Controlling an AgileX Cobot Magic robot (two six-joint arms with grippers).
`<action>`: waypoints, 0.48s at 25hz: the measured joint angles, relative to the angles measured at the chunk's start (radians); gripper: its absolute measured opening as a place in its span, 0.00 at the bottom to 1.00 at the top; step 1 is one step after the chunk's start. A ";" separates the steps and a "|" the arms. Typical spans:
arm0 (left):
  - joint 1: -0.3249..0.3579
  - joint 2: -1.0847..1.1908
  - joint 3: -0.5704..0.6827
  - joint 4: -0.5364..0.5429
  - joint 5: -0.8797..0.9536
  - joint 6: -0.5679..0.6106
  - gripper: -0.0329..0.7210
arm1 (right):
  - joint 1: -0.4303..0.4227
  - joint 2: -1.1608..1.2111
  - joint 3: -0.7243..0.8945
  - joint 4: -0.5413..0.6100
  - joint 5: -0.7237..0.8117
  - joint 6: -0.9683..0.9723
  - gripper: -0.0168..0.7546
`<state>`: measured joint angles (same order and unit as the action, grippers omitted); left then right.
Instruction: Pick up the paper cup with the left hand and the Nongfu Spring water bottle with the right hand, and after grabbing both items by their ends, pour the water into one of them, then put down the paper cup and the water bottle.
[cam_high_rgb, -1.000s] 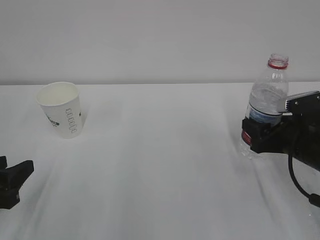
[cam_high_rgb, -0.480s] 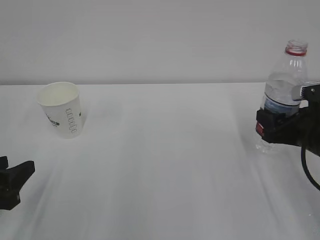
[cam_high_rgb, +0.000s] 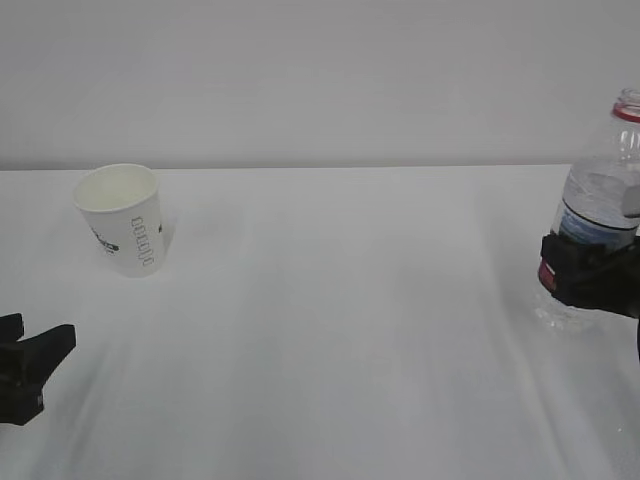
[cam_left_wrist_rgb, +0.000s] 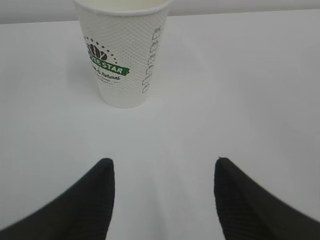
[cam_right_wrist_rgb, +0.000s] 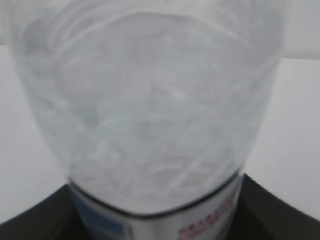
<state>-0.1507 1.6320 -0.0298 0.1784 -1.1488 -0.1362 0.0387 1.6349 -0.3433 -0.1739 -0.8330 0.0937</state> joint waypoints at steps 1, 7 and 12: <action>0.000 0.000 0.000 0.000 0.000 0.000 0.65 | 0.000 -0.012 0.006 0.002 0.005 0.000 0.61; 0.000 0.000 0.000 0.000 0.000 0.000 0.65 | 0.000 -0.065 0.021 0.002 0.059 0.000 0.61; 0.000 0.000 -0.026 -0.002 0.000 0.000 0.65 | 0.000 -0.075 0.021 0.002 0.070 0.000 0.61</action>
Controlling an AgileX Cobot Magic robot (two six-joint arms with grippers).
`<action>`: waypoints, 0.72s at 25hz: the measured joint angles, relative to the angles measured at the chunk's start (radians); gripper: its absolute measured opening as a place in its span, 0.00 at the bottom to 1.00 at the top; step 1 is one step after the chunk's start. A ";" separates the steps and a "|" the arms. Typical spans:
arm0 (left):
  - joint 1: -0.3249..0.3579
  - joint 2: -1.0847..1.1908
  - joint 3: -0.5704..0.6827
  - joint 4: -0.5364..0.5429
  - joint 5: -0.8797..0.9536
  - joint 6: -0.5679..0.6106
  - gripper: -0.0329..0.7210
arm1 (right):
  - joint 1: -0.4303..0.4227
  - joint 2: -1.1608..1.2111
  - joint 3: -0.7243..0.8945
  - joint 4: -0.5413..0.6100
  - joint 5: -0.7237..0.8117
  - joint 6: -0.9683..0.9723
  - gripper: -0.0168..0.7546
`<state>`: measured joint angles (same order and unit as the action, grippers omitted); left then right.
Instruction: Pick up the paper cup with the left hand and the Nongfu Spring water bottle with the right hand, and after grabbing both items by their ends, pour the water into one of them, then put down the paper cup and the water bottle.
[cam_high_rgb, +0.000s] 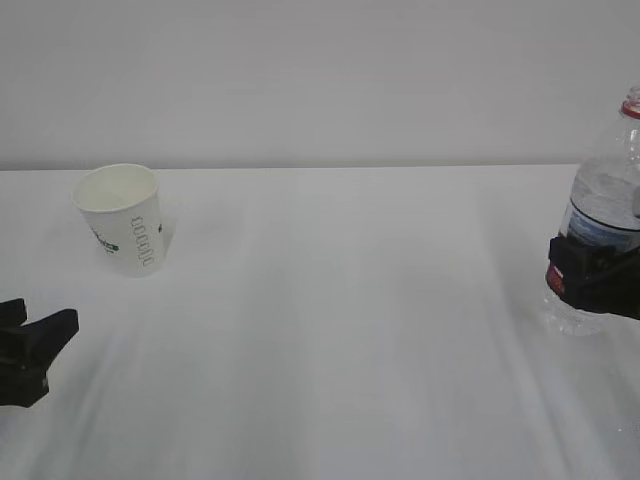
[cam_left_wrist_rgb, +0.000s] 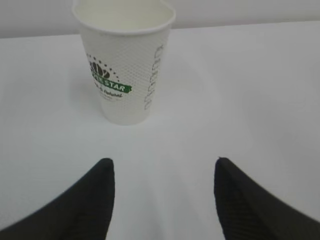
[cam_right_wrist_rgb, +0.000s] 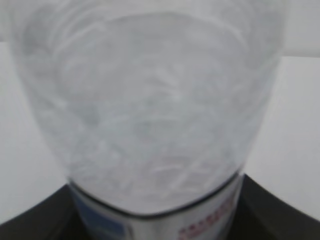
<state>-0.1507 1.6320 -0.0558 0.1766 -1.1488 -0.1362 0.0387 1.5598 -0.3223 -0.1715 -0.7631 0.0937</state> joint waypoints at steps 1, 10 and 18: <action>0.000 0.000 -0.010 0.000 0.000 0.000 0.65 | 0.000 0.000 0.000 0.000 0.002 0.000 0.61; 0.000 0.032 -0.115 -0.036 0.000 0.015 0.68 | 0.000 0.000 0.000 0.002 0.006 0.000 0.61; 0.000 0.204 -0.239 -0.068 0.000 0.017 0.89 | 0.000 0.000 0.000 0.002 0.006 -0.016 0.61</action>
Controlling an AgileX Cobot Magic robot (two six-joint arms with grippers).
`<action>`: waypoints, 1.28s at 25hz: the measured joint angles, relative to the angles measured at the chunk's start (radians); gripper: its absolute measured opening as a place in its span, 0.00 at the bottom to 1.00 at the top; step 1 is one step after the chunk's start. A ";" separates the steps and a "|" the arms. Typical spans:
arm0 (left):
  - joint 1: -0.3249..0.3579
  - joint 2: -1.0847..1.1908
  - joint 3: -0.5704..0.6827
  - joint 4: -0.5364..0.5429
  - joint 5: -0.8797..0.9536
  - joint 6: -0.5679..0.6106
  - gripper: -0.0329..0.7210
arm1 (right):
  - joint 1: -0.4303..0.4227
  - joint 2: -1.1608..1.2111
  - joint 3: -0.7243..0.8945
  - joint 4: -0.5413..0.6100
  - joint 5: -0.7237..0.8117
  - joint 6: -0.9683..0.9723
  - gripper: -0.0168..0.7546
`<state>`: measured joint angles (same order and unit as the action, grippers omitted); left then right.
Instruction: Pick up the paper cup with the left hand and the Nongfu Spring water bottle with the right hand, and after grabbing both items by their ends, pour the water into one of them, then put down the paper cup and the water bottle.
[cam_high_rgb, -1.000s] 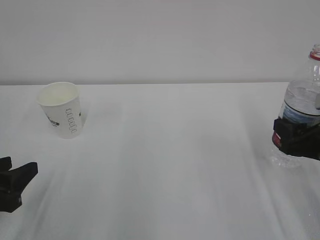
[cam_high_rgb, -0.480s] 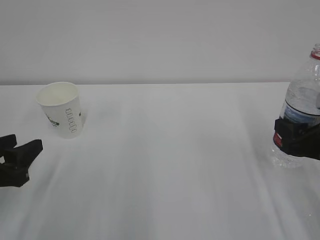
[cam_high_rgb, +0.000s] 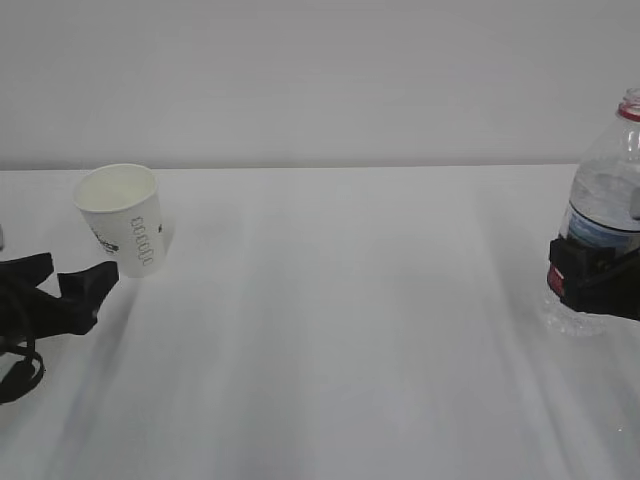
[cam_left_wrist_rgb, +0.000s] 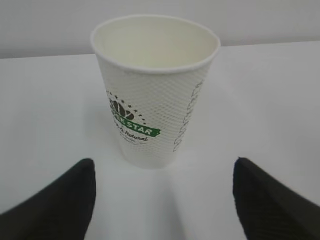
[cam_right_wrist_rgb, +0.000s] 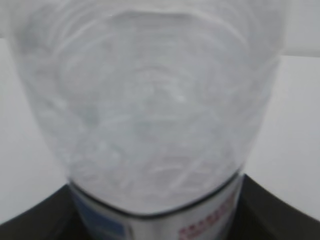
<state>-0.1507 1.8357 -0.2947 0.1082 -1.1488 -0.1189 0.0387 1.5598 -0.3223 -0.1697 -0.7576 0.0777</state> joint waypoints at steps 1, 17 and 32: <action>0.000 0.022 -0.018 0.007 0.000 0.000 0.90 | 0.000 0.000 0.000 0.000 0.000 -0.010 0.61; 0.000 0.180 -0.138 0.059 0.000 0.001 0.91 | 0.000 -0.002 0.000 0.000 0.000 -0.035 0.61; 0.000 0.254 -0.239 0.024 0.000 -0.013 0.91 | 0.000 -0.002 0.000 0.000 0.000 -0.066 0.61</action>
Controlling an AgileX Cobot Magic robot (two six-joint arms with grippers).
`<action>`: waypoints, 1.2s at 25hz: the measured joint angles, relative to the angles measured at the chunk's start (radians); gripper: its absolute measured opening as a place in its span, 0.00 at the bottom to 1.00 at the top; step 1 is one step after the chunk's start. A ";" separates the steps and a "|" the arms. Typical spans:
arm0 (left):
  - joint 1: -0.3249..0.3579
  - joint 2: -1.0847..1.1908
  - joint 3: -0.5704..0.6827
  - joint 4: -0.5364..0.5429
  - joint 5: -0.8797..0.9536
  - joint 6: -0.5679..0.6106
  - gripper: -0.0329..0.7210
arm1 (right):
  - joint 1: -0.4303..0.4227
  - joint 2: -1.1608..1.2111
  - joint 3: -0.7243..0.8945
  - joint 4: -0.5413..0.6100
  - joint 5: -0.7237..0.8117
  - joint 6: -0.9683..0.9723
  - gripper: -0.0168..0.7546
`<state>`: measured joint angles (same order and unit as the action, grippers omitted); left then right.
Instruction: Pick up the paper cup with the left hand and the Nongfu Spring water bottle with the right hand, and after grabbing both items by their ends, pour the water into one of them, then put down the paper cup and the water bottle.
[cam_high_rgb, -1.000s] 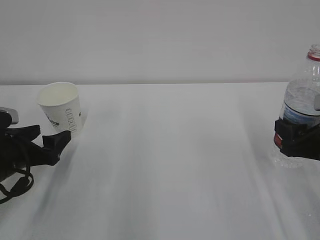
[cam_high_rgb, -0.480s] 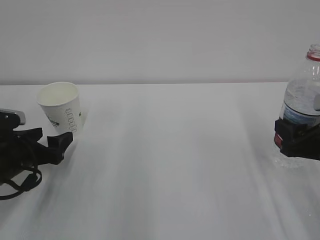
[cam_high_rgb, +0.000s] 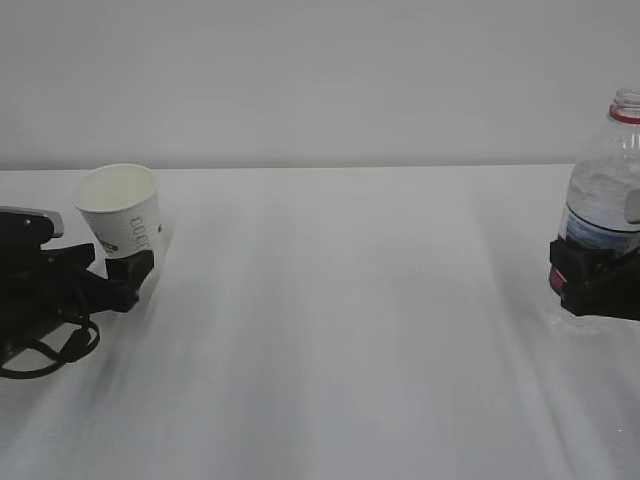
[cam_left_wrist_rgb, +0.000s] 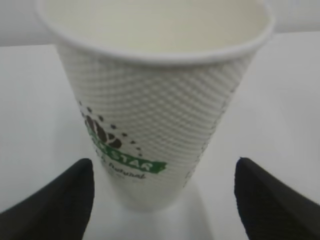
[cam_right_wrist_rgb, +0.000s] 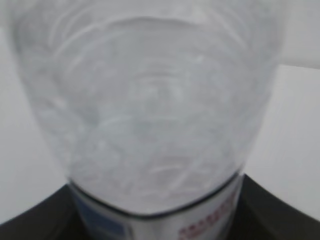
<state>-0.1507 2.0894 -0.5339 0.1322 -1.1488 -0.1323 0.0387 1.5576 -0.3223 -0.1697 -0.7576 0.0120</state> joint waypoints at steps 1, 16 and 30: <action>0.000 0.000 -0.007 0.000 0.000 0.000 0.91 | 0.000 0.000 0.000 0.000 0.000 0.000 0.61; 0.000 0.074 -0.096 -0.002 -0.002 -0.039 0.91 | 0.000 0.000 0.000 0.028 -0.011 -0.004 0.61; 0.000 0.114 -0.162 0.000 -0.002 -0.045 0.96 | 0.000 0.000 0.000 0.037 -0.013 -0.012 0.61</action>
<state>-0.1507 2.2031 -0.6960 0.1320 -1.1505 -0.1775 0.0387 1.5576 -0.3223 -0.1329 -0.7709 0.0000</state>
